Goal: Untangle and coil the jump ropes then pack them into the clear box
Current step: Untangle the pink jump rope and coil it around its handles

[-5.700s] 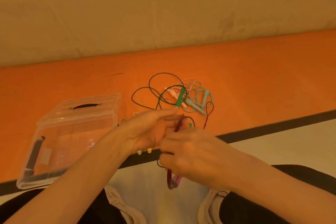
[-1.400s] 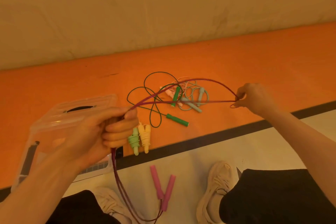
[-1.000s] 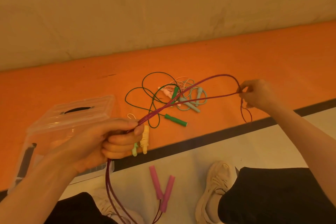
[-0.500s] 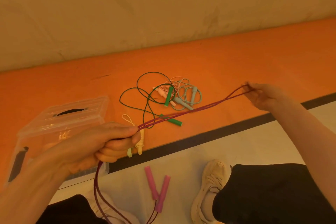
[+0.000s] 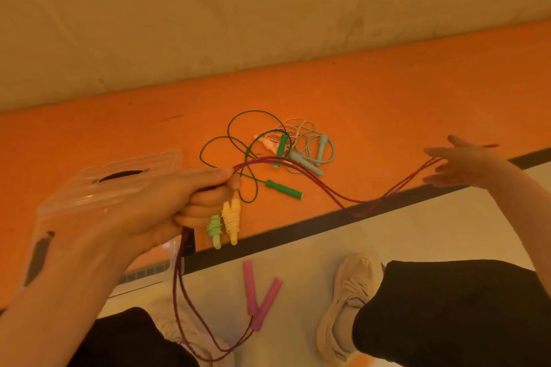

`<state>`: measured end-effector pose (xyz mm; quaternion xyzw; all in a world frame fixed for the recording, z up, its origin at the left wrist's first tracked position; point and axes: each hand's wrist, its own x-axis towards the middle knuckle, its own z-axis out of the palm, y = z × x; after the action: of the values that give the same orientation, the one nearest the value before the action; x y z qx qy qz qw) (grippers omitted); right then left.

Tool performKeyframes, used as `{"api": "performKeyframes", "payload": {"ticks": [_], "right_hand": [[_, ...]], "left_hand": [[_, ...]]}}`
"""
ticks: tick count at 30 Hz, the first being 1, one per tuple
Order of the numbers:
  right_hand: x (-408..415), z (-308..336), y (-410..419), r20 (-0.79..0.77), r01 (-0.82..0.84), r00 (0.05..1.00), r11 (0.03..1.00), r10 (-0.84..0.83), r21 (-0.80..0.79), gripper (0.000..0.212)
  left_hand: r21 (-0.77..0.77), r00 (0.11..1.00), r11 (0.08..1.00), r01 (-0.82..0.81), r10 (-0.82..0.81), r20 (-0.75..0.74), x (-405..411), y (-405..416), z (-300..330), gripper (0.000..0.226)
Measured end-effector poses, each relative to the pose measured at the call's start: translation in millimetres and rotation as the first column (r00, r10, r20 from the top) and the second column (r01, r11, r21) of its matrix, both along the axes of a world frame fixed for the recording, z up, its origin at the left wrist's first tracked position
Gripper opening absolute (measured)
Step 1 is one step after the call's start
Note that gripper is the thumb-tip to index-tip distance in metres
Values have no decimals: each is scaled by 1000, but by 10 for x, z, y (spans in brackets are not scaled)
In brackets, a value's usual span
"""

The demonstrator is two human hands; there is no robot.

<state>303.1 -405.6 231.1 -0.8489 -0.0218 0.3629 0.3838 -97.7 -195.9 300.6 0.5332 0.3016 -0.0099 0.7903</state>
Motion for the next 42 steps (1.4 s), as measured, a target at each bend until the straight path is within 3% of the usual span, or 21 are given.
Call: {"api": "performKeyframes", "payload": {"ticks": [2, 3, 5, 7, 10, 13, 16, 19, 23, 27, 29, 33, 37, 39, 41, 42], "right_hand": [[-116, 127, 110, 70, -245, 960, 934, 272, -259, 71], [-209, 221, 188, 86, -377, 903, 873, 421, -310, 61], [-507, 477, 358, 39, -647, 736, 719, 676, -254, 33], [-952, 692, 502, -87, -849, 524, 512, 847, -129, 23], [-1605, 645, 662, -215, -969, 238, 248, 947, 18, 46], [-2079, 380, 744, -198, -974, 132, 165, 971, 158, 66], [-2227, 381, 731, -102, -933, 183, 205, 978, 295, 34], [-2083, 592, 669, -4, -898, 277, 261, 961, 353, 17], [-1778, 925, 627, 169, -766, 528, 382, 832, 517, 12], [-1495, 1124, 682, 66, -384, 794, 413, 605, 826, 20], [-1418, 1198, 715, -36, -193, 855, 382, 517, 904, 22], [-1344, 1276, 756, -191, 72, 908, 312, 372, 947, 27], [-1194, 1202, 765, -302, 244, 926, 253, 225, 936, 23], [-1095, 1118, 732, -208, 125, 951, 330, 229, 936, 31], [-1058, 1043, 669, -20, -204, 913, 498, 407, 843, 65], [-1092, 1008, 637, 65, -419, 835, 554, 547, 720, 76]], "left_hand": [[-14, 1000, 1000, -13, 13, 16, 189, -116, -44, 26], [-21, 1000, 1000, -13, 14, 25, 284, -169, -78, 25], [-42, 999, 999, -22, 24, 33, 487, -268, -119, 26], [-81, 998, 996, -44, 47, 40, 667, -337, -139, 29], [-182, 994, 980, -78, 91, 62, 873, -401, -141, 31], [-255, 990, 962, -101, 122, 69, 995, -454, -133, 31], [-199, 993, 976, -89, 103, 60, 1022, -470, -102, 30], [59, 1000, 998, 10, -10, -9, 970, -401, -110, 50], [134, 987, 978, 159, -156, -36, 821, -326, -137, 92], [87, 967, 964, 251, -254, 30, 703, -382, -179, 108], [192, 966, 951, 242, -254, 44, 667, -420, -214, 96], [514, 961, 820, 251, -274, -33, 599, -447, -252, 25], [510, 989, 857, 78, -130, 66, 619, -406, -90, 20], [512, 987, 859, 16, -97, 132, 650, -379, 71, 21], [537, 979, 844, -15, -98, 182, 694, -361, 196, 20], [553, 975, 833, -21, -104, 194, 720, -368, 244, 20]]}}
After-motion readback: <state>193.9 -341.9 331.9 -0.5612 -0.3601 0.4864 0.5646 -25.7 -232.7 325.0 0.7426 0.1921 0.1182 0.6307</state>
